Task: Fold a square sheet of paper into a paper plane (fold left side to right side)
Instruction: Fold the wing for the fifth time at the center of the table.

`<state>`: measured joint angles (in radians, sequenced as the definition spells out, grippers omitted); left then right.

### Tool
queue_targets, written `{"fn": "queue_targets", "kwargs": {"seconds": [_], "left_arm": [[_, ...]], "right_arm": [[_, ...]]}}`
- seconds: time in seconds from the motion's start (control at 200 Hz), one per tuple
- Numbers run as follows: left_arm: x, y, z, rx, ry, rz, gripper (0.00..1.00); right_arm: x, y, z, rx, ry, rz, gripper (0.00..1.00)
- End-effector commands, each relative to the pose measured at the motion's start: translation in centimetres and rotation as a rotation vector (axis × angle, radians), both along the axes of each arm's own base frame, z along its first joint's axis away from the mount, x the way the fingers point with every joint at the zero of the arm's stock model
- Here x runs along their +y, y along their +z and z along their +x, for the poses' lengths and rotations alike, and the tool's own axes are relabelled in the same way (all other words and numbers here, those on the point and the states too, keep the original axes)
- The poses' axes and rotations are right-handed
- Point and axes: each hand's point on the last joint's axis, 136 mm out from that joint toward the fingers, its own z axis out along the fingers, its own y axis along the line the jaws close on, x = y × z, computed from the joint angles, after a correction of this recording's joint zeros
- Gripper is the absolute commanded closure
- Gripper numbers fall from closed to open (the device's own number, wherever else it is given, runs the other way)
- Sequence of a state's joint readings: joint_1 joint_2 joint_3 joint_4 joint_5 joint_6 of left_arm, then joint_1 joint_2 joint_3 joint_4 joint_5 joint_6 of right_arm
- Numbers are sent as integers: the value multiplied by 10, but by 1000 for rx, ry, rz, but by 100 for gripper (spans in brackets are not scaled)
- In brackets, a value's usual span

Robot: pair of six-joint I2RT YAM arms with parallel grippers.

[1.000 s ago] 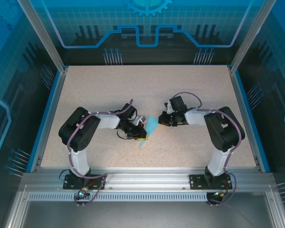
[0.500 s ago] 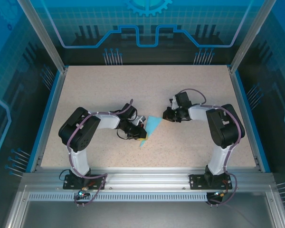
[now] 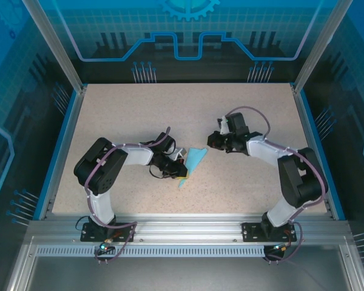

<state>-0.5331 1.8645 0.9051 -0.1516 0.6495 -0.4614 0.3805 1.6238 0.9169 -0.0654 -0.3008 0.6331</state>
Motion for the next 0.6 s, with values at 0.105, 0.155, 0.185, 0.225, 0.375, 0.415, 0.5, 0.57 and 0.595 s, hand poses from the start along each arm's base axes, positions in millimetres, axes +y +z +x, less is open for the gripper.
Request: {"fn": "queue_targets", "kwargs": {"seconds": [0.105,0.155,0.185,0.225,0.375,0.415,0.5,0.57,0.595], "left_arm": [[25,-32,-32,102,-3,151,100],[24,-32,-32,102,-6,151,100],[24,-32,-31,103,-4,152,100],[23,-31,-31,101,-6,150,100],[22,-31,-30,96,-4,147,100],[22,-31,-30,97,-3,147,100],[22,-30,-30,97,-4,145,100],[21,-27,-30,94,-4,139,100],[21,-25,-30,93,-4,134,100]], "right_arm": [[43,-26,-41,128,36,72,94],[49,-31,-45,143,45,66,94],[53,-35,-47,155,53,65,94],[58,-39,-49,166,62,69,94],[70,-54,-56,204,83,64,94],[71,-57,-57,213,83,60,94],[70,-66,-59,243,79,43,94],[66,-75,-64,274,71,15,94],[64,-78,-66,282,66,5,94]]}}
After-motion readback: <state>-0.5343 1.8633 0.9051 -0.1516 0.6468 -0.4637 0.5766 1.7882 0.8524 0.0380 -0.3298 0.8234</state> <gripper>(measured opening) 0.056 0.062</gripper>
